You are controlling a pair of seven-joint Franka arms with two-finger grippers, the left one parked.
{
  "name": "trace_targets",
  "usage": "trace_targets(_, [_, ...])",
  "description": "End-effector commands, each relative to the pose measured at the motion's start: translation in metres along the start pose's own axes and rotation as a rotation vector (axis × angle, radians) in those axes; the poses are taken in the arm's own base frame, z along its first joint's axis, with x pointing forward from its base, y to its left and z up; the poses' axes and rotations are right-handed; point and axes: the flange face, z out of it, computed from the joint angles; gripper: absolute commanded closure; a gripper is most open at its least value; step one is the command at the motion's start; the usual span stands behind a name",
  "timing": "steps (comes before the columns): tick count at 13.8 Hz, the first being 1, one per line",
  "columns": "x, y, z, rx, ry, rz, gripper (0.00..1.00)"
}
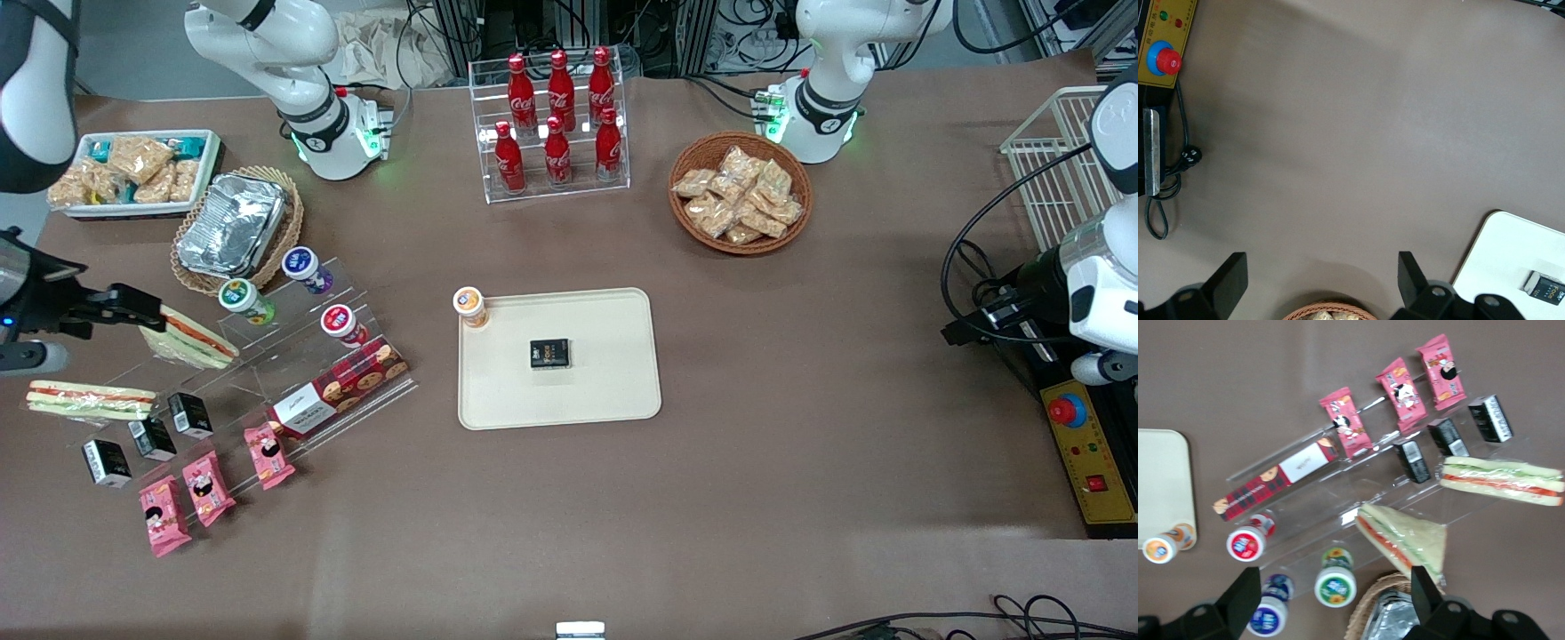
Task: Place sandwich on tray
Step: 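Move the right gripper over the acrylic stand toward the wrapped sandwiches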
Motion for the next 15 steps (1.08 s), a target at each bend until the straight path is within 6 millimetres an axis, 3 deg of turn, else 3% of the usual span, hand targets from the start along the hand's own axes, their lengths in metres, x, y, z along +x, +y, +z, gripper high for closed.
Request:
trace_targets(1, [0.000,0.020,-0.001,-0.011,0.009,-0.039,0.00])
trace_targets(4, [0.000,0.038,0.001,-0.013,0.020,-0.086,0.00])
trace_targets(8, [0.004,0.076,0.013,-0.023,0.039,-0.351,0.00])
trace_targets(11, [0.007,0.093,0.026,-0.017,0.030,-0.386,0.00])
trace_targets(15, [0.009,0.098,0.031,-0.015,0.037,-0.389,0.00])
